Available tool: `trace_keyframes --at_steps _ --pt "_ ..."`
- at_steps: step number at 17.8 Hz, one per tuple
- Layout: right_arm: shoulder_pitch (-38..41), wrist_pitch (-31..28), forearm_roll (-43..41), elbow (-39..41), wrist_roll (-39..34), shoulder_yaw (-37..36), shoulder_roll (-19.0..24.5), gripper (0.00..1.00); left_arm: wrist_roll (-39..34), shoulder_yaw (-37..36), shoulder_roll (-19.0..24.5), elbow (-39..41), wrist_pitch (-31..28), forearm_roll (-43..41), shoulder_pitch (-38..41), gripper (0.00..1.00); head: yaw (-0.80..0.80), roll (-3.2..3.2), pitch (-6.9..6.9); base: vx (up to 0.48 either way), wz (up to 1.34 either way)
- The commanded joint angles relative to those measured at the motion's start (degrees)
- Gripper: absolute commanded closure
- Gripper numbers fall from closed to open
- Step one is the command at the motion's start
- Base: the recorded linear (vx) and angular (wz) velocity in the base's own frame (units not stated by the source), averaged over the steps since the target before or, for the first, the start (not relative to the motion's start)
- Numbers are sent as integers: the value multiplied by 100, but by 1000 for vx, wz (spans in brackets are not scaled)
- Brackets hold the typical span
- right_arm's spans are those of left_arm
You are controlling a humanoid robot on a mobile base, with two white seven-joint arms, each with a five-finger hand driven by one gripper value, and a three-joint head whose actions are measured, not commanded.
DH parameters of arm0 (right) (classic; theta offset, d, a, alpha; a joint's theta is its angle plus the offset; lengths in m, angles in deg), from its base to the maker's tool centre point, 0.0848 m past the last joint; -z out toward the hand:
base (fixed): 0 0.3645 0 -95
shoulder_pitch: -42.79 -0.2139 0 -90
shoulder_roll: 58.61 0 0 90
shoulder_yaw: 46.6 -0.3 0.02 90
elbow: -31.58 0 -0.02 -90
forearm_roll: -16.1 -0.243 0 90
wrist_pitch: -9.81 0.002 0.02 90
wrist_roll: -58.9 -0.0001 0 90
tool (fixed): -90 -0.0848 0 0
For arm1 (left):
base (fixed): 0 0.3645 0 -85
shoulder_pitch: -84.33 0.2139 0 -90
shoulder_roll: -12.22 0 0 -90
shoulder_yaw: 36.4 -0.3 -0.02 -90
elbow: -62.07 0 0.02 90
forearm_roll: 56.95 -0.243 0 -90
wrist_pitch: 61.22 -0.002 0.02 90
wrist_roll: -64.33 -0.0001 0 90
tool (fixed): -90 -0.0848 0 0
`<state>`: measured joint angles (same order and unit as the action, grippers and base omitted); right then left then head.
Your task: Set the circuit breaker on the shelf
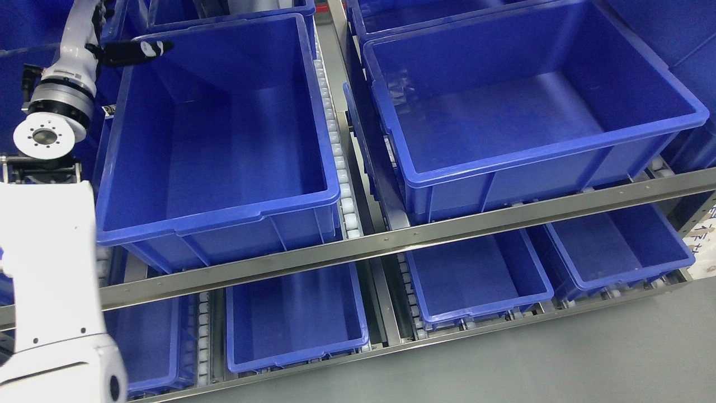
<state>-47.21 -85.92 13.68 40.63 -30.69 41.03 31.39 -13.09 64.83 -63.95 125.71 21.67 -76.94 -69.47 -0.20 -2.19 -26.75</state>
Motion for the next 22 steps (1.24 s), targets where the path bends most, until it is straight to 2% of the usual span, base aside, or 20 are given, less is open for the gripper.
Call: trace_keyframes --at_steps 1,5,12,15,22 --pt "87 301 -4 0 -23 0 -100 0 -115 1059 -1283 2055 -475 30 420 0 0 0 0 -3 13" --pt "87 301 -4 0 -23 0 -100 0 -123 495 -1283 2652 -466 30 1289 0 0 0 0 -4 6" --pt "87 301 -4 0 -23 0 -100 0 -228 257 -1283 3374 -466 21 2450 0 0 0 0 1 -3" --pt "87 301 -4 0 -23 0 -100 0 -677 274 -1283 3383 -589 12 2469 0 0 0 0 0 0" --pt "87 301 4 0 -23 0 -100 0 -677 265 -1283 3409 -625 13 2460 0 0 0 0 -4 14"
